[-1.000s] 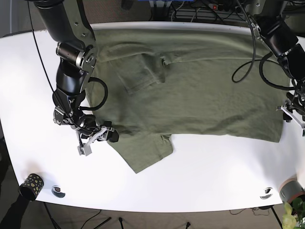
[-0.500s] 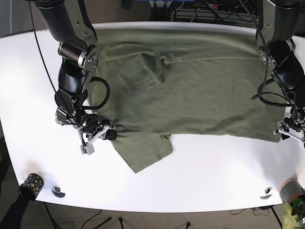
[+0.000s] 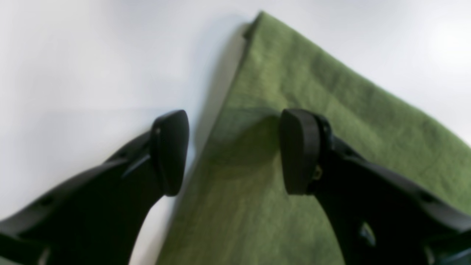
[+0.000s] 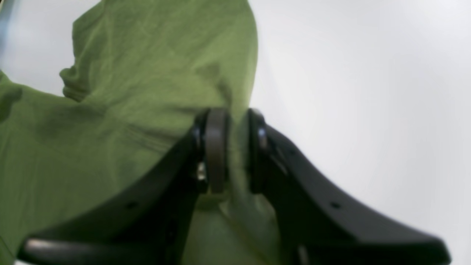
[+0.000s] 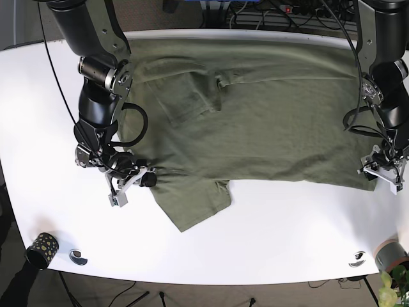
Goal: Fold the T-shirt properly
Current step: 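Grasp the shirt's side edge with both grippers, then fold the grasped side over toward the held hem with both grippers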
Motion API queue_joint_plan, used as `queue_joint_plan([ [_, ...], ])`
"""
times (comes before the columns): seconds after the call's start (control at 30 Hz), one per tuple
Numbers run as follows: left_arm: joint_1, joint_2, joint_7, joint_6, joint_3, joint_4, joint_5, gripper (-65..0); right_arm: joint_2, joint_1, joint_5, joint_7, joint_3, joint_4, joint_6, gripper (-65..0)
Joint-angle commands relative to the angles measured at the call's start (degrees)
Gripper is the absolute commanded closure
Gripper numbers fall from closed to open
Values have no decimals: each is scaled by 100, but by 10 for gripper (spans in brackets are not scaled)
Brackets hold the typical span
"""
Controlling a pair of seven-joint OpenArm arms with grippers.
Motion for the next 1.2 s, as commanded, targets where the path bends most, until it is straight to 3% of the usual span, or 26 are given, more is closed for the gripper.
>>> queue_joint_plan([
  [0.0,-159,-87,-83,-26,58,50,-57,-365,42,150,-10,-43,-2,53,-7,-101],
  [0.13,-159,-70,-91,-448,58,-196,-57,-335,42,150,-10,-43,-2,62,-7,-101],
  [0.2,-176,-70,-91,-659,76,-311,-57,-276,42,159,-10,-43,-2,62,-7,-100],
  [0.33,-159,-70,-126,-738,85,-214,-66,-88,42,185,-10,-43,-2,62,-7,-90],
  [0.43,-97,-52,-162,-747,85,41,-66,0,51,194,-10,-43,-2,62,-7,-30],
  [0.53,26,53,-162,-879,58,375,-66,0,51,202,-10,-43,-2,71,-7,0],
  [0.77,105,150,-100,-1855,23,1105,-66,0,24,62,-10,-386,-2,924,-7,0],
  [1.0,457,423,594,-1969,-645,2265,-66,0,24,-167,7,-1204,-2,2146,-7,0],
  [1.17,843,625,946,-2119,-777,3206,-66,0,15,-360,7,-1968,7,3104,-7,0],
])
